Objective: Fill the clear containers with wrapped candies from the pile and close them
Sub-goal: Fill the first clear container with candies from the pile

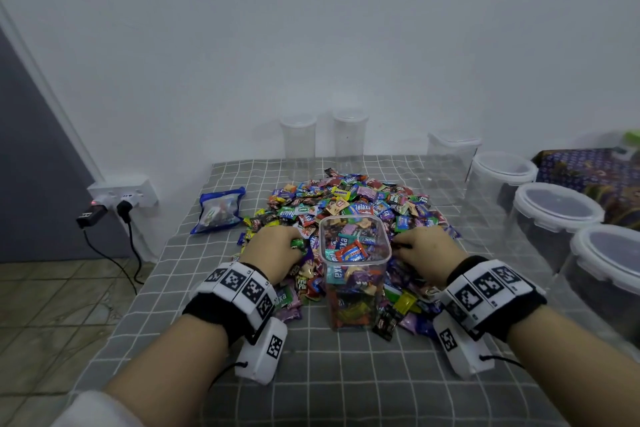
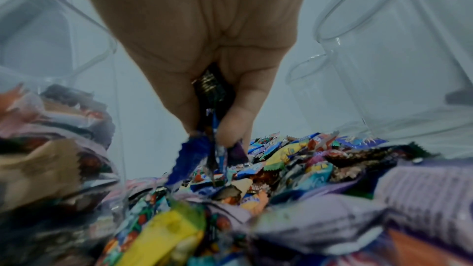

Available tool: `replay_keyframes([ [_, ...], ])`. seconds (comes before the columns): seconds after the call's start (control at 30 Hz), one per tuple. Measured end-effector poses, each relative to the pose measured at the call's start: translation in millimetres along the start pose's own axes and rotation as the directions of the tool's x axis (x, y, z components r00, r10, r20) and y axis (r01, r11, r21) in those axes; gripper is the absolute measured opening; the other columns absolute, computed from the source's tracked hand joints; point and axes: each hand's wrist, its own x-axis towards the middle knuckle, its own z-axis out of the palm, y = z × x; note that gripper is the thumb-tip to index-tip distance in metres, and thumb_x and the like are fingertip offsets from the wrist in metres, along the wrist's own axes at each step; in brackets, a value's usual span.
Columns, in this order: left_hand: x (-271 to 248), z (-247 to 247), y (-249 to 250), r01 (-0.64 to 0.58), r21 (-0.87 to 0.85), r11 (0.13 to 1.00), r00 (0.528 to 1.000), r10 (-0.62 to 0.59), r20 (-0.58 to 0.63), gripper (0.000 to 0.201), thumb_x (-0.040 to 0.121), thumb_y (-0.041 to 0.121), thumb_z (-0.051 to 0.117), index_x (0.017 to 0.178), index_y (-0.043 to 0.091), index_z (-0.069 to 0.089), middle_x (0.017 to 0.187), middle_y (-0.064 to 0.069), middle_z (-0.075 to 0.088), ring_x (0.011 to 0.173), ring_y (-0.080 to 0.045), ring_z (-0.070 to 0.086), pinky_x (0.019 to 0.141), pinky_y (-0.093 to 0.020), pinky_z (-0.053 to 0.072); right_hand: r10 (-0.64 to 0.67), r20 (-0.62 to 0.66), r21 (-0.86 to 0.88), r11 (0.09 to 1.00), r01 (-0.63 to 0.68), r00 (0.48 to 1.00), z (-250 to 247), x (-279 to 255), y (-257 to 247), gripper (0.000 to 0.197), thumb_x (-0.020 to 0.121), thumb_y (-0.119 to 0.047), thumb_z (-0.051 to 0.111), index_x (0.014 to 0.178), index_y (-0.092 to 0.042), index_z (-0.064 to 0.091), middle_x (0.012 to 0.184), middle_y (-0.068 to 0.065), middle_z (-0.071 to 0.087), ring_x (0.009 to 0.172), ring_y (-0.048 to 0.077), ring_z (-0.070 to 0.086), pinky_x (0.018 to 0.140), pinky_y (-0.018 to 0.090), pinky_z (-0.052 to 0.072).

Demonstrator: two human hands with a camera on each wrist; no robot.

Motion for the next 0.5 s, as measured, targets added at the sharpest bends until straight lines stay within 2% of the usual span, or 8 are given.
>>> replay_keyframes([
  [0.07, -1.0, -3.6, 2.2, 0.005, -0.057, 0.998, 0.999, -0.007, -0.047, 0.026, 0.088, 0.019, 0.061, 0.113, 0.014, 0.066, 0.109, -0.008, 0.067, 0.101, -0.025, 0.059, 0.086, -0.035, 0.048, 0.008, -0.04, 0.018, 1.0, -0.007, 0.999, -2.6, -0.7, 0.4, 0.03, 0.098, -0.023, 0.045, 0.121, -0.016, 0.062, 0.115, 0.007, 0.065, 0.106, 0.023, 0.057, 0.082, 0.025, 0.041],
  [0.13, -2.4, -7.7, 5.4, 0.002, -0.129, 0.992, 0.996, -0.013, -0.088, 0.026, 0.087, 0.018, 0.062, 0.112, 0.013, 0.067, 0.107, -0.008, 0.067, 0.1, -0.025, 0.059, 0.083, -0.033, 0.047, 0.022, -0.053, 0.055, 0.998, -0.019, 0.998, -3.7, -0.2, 1.9, 0.028, 0.097, -0.022, 0.046, 0.117, -0.014, 0.063, 0.109, 0.009, 0.066, 0.094, 0.022, 0.057, 0.072, 0.024, 0.037],
  [0.23, -5.6, -14.5, 10.3, -0.022, -0.223, 0.974, 0.991, -0.008, -0.133, 0.016, 0.086, 0.018, 0.064, 0.098, 0.008, 0.068, 0.094, -0.01, 0.067, 0.088, -0.025, 0.059, 0.071, -0.031, 0.043, 0.026, -0.071, 0.087, 0.996, -0.019, 0.997, -5.0, 0.5, 3.5, 0.025, 0.097, -0.022, 0.049, 0.113, -0.012, 0.065, 0.104, 0.01, 0.066, 0.086, 0.021, 0.054, 0.065, 0.023, 0.033],
  [0.3, -8.3, -18.8, 13.6, -0.041, -0.288, 0.957, 0.986, -0.008, -0.166, 0.015, 0.087, 0.017, 0.064, 0.097, 0.007, 0.067, 0.092, -0.009, 0.067, 0.086, -0.025, 0.06, 0.072, -0.032, 0.045, 0.022, -0.124, 0.119, 0.993, -0.007, 0.992, -8.2, -1.1, 3.1, 0.023, 0.096, -0.022, 0.051, 0.107, -0.011, 0.067, 0.092, 0.009, 0.063, 0.08, 0.02, 0.052, 0.057, 0.023, 0.031],
  [0.4, -10.4, -25.0, 16.1, -0.046, -0.421, 0.906, 0.977, -0.048, -0.21, 0.028, 0.086, 0.018, 0.065, 0.113, 0.01, 0.066, 0.101, -0.007, 0.069, 0.09, -0.025, 0.063, 0.081, -0.036, 0.051, 0.037, -0.211, 0.231, 0.973, 0.013, 0.977, -17.9, -6.6, 0.4, 0.022, 0.094, -0.019, 0.053, 0.101, -0.006, 0.069, 0.079, 0.004, 0.056, 0.075, 0.019, 0.05, 0.06, 0.027, 0.033],
  [0.5, -12.0, -31.7, 18.2, -0.062, -0.522, 0.851, 0.975, -0.059, -0.212, 0.028, 0.086, 0.018, 0.065, 0.113, 0.009, 0.067, 0.096, -0.009, 0.07, 0.087, -0.026, 0.065, 0.081, -0.041, 0.054, 0.013, -0.304, 0.331, 0.939, 0.093, 0.953, -31.9, -15.3, -4.0, 0.021, 0.094, -0.015, 0.054, 0.097, -0.003, 0.07, 0.078, 0.009, 0.062, 0.072, 0.024, 0.056, 0.063, 0.029, 0.044],
])
